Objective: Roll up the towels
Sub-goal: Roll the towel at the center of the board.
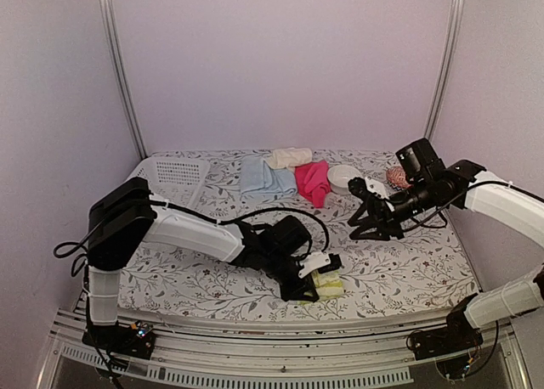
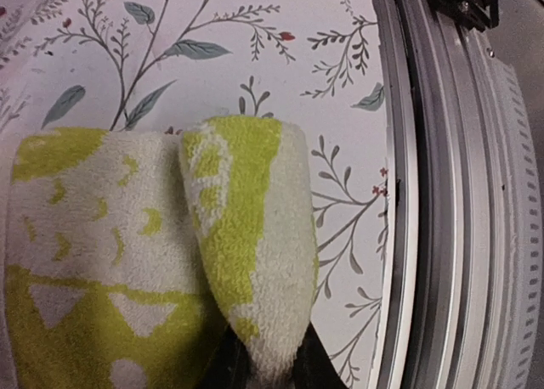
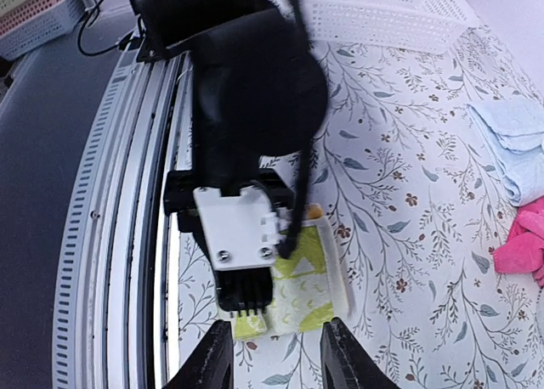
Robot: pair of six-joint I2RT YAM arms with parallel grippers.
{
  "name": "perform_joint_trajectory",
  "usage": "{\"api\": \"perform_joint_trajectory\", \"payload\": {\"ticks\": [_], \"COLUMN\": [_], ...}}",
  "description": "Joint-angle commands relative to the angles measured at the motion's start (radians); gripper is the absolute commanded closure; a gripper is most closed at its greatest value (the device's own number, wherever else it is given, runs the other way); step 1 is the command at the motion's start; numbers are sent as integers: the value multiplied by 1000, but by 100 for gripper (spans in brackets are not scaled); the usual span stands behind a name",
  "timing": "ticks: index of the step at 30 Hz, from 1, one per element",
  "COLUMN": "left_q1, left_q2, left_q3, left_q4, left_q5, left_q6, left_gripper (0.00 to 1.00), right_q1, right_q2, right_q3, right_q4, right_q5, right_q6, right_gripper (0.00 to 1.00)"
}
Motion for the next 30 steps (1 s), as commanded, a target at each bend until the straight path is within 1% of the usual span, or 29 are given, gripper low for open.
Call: {"api": "perform_joint_trajectory", "payload": {"ticks": [1,3,5,7,10,12,21,25,27,30], "left_q1": [30,43,56,67,77,79,89,91,93,103], "left_q2": [148,175,201,214,220,220,219,223,225,213], "left_q3": [33,57,79,88,93,93,93,91,90,76], "left_q4": [-183,-200,-216,-217,-214,-214,-215,-209,-204,-186], "left_q5": [155,189,218,232,251,254,245,250,256,268], "left_q6": [-52,-66,-80,-97,-122,-129,-136,-137,-140,-151], "left_gripper": [85,85,84,84,85,85,84,84,85,82], "right_q1": [81,139,190,246,326,366,475,488,489,489], "right_q2": [-83,-103,-130,-119,-61,-24,122,151,180,215], "right_q3": [-174,-222,-300,-353,-380,-393,-405,-409,-410,-412], "right_q4": [134,154,211,238,263,303,466,491,486,464], "right_q5": [112,198,245,282,357,397,625,656,669,665], "right_q6": [-76,-102,-122,-141,-141,-129,-89,-78,-77,-77], "right_gripper": [63,68,68,65,57,54,51,51,52,65]}}
